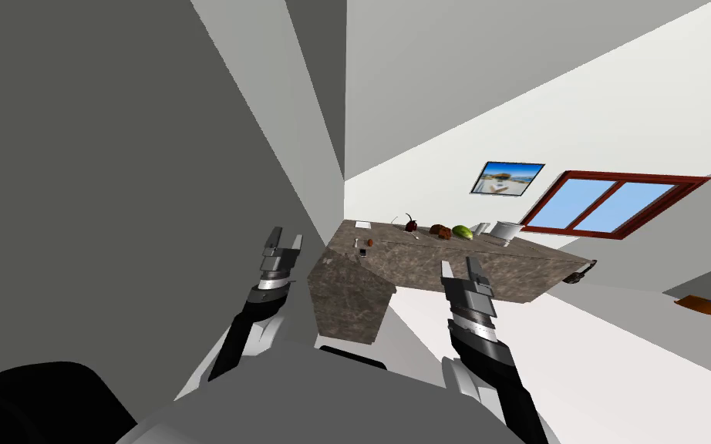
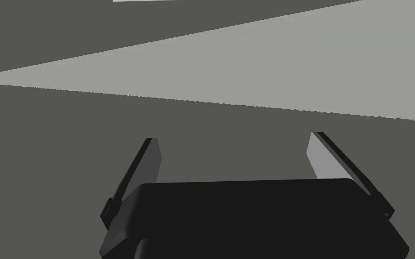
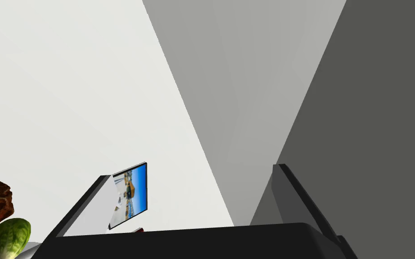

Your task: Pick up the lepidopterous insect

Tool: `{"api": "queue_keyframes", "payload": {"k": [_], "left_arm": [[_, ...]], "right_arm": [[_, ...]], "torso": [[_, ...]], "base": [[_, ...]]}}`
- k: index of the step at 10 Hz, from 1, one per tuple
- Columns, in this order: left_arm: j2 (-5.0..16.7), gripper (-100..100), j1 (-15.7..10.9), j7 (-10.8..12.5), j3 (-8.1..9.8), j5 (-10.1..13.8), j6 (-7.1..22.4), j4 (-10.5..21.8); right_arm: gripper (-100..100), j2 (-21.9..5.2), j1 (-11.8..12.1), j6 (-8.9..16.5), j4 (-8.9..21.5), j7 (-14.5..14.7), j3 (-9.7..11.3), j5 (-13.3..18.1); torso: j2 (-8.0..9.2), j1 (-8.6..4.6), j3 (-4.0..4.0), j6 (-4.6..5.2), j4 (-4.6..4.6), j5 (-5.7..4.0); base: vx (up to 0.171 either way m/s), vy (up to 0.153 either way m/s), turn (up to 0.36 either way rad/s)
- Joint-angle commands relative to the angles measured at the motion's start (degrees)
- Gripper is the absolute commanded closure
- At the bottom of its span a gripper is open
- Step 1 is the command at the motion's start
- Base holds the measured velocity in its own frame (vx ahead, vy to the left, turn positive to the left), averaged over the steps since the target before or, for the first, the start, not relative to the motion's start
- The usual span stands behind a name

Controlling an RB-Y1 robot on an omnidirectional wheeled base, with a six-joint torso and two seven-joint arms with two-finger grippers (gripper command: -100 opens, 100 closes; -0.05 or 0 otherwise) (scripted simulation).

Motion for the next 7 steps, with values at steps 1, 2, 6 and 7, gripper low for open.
{"api": "queue_keyframes", "payload": {"k": [1, 2, 6, 7], "left_arm": [[1.0, -100, -2.0, -0.2, 0.20, -0.1, 1.6, 1.1], [1.5, -100, -3.2, -0.3, 0.32, -0.1, 2.7, 1.9], [3.4, -100, -8.6, -1.0, 0.84, -0.3, 7.3, 5.4], [4.1, -100, -10.9, -1.3, 1.04, -0.4, 9.3, 6.9]], "right_arm": [[0, 0.0, 0.0, 0.0, 0.0, 0.0, 0.0, 0.0], [0, 0.0, 0.0, 0.0, 0.0, 0.0, 0.0, 0.0], [0, 0.0, 0.0, 0.0, 0.0, 0.0, 0.0, 0.0], [0, 0.0, 0.0, 0.0, 0.0, 0.0, 0.0, 0.0]], "torso": [[0.00, 0.00, 0.00, 0.00, 0.00, 0.00], [0.04, 0.00, 0.02, 0.00, 0.01, 0.00], [0.20, 0.01, 0.12, 0.01, 0.04, 0.00], [0.17, 0.00, 0.10, 0.00, 0.04, 0.00]], "base": [[-0.018, -0.002, 0.011], [-0.040, -0.004, 0.009], [-0.055, -0.004, 0.009], [-0.037, -0.004, 0.015]]}}
